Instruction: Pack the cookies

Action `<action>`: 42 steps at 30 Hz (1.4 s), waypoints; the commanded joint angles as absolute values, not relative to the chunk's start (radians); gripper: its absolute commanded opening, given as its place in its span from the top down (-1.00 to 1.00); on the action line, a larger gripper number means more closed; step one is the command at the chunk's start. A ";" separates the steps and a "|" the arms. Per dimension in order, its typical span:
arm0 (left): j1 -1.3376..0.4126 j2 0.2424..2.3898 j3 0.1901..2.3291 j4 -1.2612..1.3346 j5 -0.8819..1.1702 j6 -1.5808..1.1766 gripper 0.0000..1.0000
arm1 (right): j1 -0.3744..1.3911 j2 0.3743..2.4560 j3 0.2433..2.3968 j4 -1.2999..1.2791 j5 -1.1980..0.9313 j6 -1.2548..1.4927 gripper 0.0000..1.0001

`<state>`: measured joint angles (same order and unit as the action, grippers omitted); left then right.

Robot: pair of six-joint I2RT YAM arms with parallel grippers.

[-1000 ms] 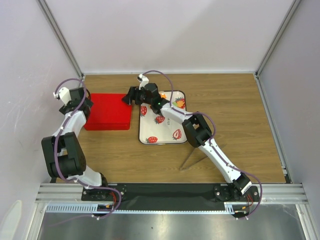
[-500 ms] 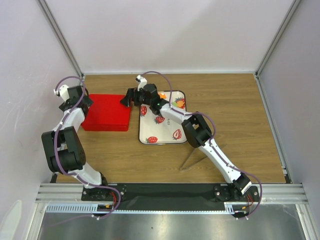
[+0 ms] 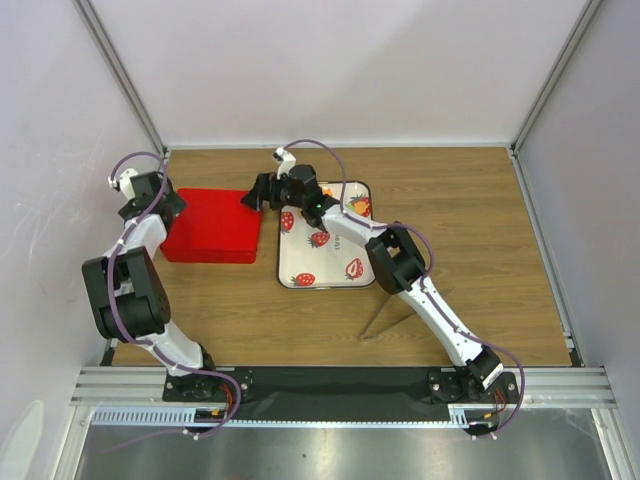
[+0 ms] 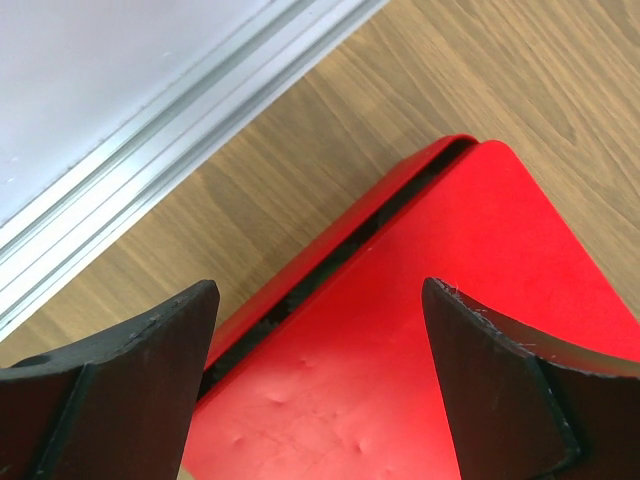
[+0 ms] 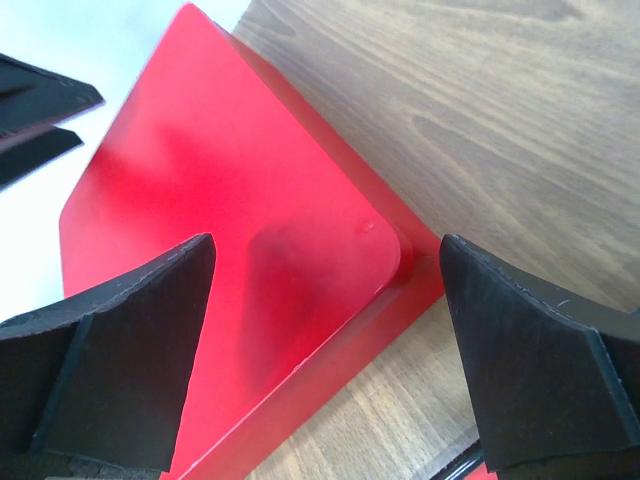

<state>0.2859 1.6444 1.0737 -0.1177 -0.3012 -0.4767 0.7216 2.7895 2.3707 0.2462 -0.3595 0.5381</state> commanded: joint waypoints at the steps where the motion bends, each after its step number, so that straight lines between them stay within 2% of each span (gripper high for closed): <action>1: 0.293 1.655 1.123 -0.072 -0.255 -0.439 -0.77 | 0.709 2.698 2.376 0.299 -0.380 0.564 -0.99; 21: 0.301 1.704 1.163 -0.052 -0.199 -0.396 -0.76 | 0.658 2.528 2.149 0.321 -0.318 0.621 -0.95; 22: 0.301 1.707 1.163 -0.049 -0.187 -0.396 -0.76 | 0.655 2.510 2.129 0.315 -0.313 0.627 -0.93; 25: 0.301 1.717 1.166 -0.038 -0.175 -0.396 -0.77 | 0.653 2.493 2.108 0.290 -0.336 0.655 -0.59; 28: 0.301 1.721 1.164 -0.025 -0.153 -0.391 -0.76 | 0.660 2.468 2.063 0.264 -0.341 0.673 -0.37; 31: 0.301 1.727 1.170 -0.018 -0.140 -0.384 -0.76 | 0.667 2.450 2.017 0.250 -0.336 0.684 -0.21; 37: 0.301 1.730 1.169 -0.009 -0.126 -0.371 -0.76 | 0.687 2.462 2.022 0.218 -0.331 0.696 0.03; 42: 0.301 1.738 1.175 -0.006 -0.107 -0.364 -0.76 | 0.696 2.483 2.042 0.206 -0.333 0.707 0.08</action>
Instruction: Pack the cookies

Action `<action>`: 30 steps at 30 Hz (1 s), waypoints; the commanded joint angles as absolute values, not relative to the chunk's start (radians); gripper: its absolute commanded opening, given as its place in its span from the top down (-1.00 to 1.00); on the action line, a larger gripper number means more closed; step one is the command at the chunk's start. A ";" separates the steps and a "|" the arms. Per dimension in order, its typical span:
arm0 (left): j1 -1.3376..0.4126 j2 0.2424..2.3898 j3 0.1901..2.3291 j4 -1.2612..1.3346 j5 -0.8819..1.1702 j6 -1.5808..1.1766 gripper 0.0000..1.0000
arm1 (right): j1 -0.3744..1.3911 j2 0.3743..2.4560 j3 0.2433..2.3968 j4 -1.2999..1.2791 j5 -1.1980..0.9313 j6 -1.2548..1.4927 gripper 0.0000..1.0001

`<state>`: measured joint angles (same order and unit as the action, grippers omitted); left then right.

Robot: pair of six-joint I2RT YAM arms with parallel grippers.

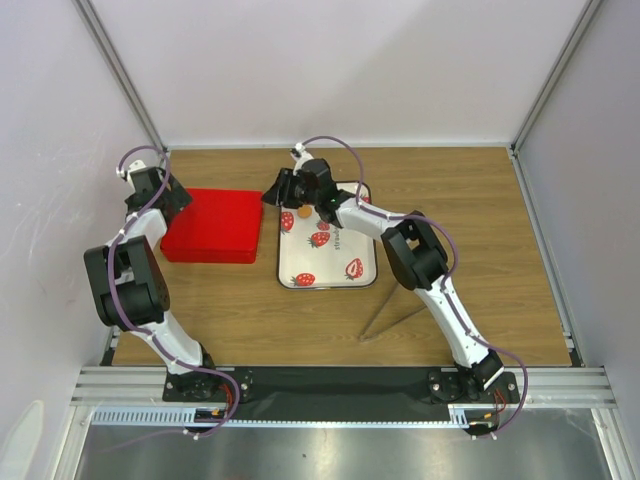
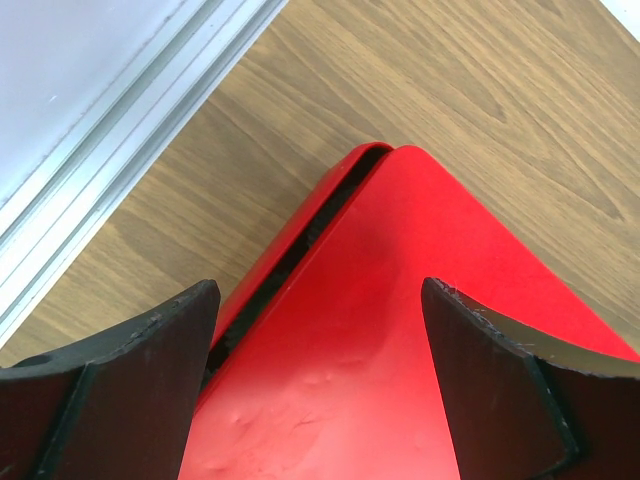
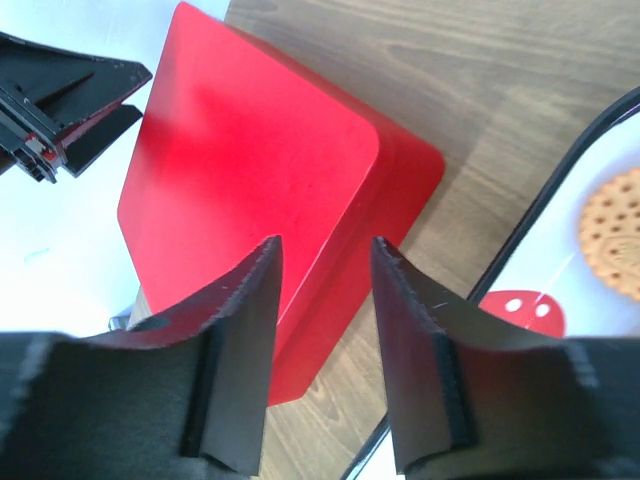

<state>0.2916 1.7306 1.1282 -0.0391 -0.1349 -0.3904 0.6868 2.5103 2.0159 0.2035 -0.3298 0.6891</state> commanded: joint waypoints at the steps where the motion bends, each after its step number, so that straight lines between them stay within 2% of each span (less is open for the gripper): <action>1: 0.301 1.740 1.177 -0.005 -0.104 -0.364 -0.76 | 0.698 2.488 2.054 0.201 -0.334 0.709 0.12; 30: 0.299 1.750 1.177 -0.003 -0.075 -0.348 -0.75 | 0.712 2.609 2.236 0.057 -0.313 0.701 0.28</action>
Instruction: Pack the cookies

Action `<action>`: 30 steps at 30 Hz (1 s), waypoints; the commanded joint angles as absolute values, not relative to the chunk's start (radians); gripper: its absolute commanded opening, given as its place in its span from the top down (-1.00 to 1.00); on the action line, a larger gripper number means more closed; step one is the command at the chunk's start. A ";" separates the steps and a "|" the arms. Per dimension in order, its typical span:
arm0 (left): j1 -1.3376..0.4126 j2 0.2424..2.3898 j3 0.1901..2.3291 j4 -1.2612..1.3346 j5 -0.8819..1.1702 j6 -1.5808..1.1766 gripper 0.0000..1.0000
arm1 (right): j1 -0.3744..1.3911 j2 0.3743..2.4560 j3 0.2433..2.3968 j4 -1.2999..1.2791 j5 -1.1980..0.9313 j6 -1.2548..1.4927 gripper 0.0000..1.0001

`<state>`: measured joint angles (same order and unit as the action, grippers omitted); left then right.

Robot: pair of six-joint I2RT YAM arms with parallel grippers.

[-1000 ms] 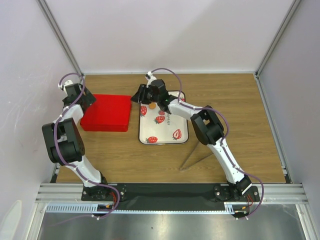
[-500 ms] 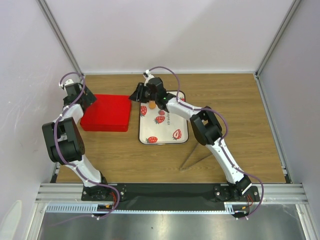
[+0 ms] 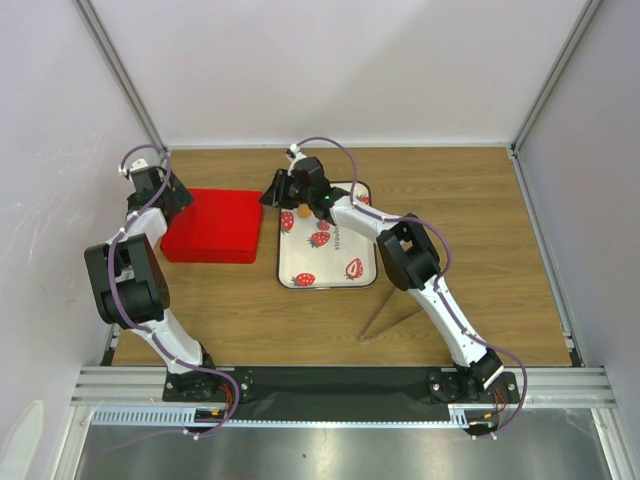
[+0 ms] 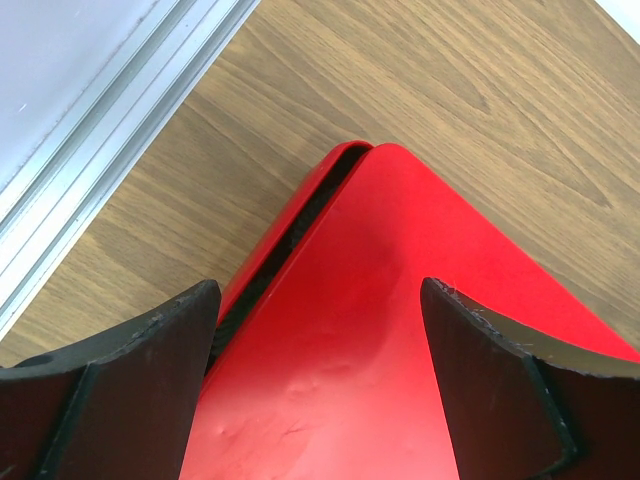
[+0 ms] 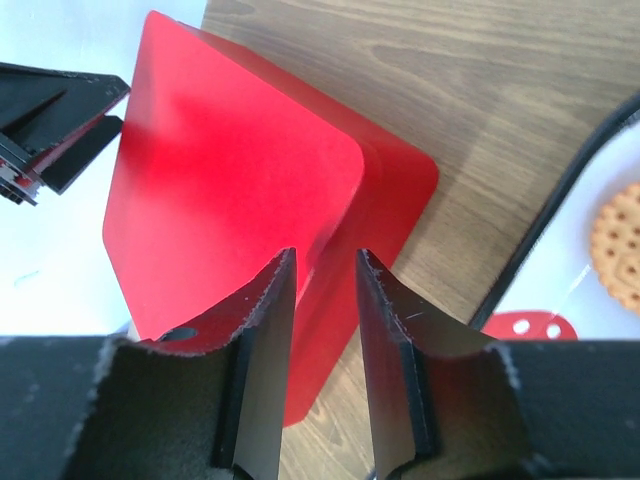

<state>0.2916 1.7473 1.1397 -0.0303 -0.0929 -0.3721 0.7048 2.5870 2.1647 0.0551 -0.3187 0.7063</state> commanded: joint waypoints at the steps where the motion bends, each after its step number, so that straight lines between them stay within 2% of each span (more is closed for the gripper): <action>1: 0.299 1.752 1.177 -0.005 -0.074 -0.348 -0.74 | 0.712 2.614 2.243 0.055 -0.313 0.701 0.28; 30: 0.301 1.763 1.174 0.025 -0.086 -0.342 -0.72 | 0.709 2.671 2.339 0.018 -0.321 0.707 0.42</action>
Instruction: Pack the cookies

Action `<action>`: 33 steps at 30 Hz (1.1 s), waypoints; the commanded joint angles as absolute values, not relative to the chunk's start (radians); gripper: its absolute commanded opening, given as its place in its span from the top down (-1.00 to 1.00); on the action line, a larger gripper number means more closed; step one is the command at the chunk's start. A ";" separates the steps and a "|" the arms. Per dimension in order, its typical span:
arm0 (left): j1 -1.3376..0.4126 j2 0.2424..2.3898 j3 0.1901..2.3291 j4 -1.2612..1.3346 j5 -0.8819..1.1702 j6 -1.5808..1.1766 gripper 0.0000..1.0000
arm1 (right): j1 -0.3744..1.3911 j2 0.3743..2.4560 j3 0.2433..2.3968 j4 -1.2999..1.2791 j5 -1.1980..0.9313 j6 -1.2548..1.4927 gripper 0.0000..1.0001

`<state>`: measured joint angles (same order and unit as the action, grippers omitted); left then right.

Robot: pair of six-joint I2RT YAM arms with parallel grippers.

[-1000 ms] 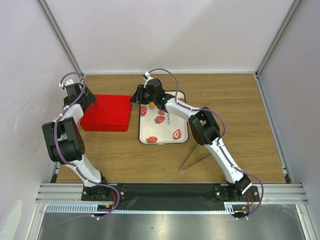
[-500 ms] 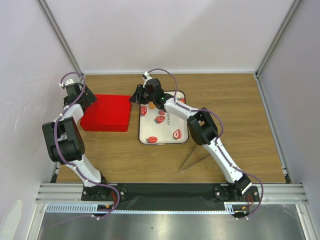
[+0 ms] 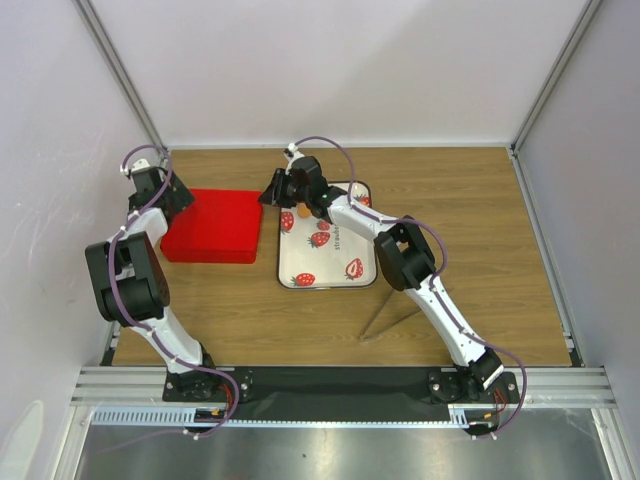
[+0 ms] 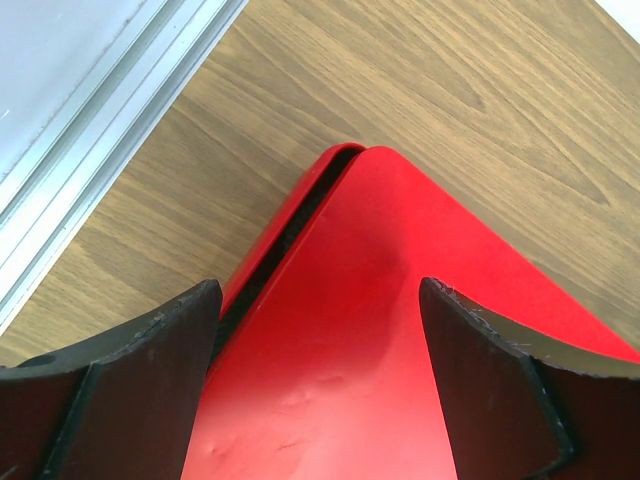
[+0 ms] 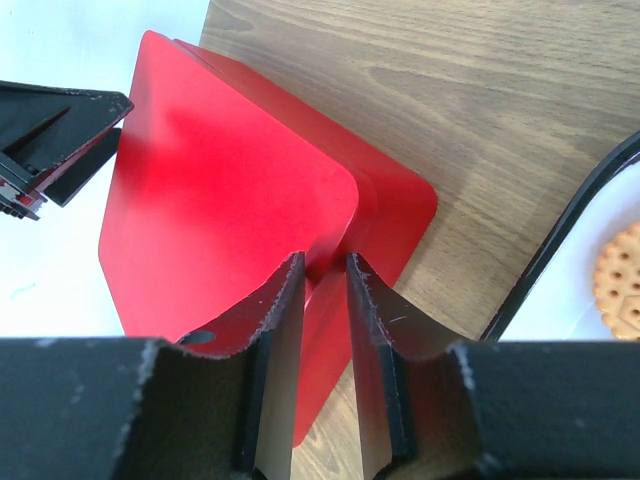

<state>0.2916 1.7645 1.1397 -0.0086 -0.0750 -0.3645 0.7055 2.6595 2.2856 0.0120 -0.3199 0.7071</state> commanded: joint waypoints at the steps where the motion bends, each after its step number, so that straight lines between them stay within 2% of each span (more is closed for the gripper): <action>1: 0.299 1.763 1.173 0.022 -0.098 -0.342 -0.72 | 0.710 2.672 2.339 0.020 -0.321 0.706 0.43; 12: 0.304 1.759 1.161 -0.044 -0.206 -0.380 -0.75 | 0.712 2.672 2.341 0.025 -0.328 0.721 0.44; 20: 0.377 1.763 1.106 0.040 0.012 -0.451 -0.76 | 0.715 2.675 2.341 0.031 -0.336 0.726 0.45; 33: 0.390 1.775 1.051 0.135 0.153 -0.482 -0.78 | 0.716 2.678 2.350 0.029 -0.342 0.729 0.45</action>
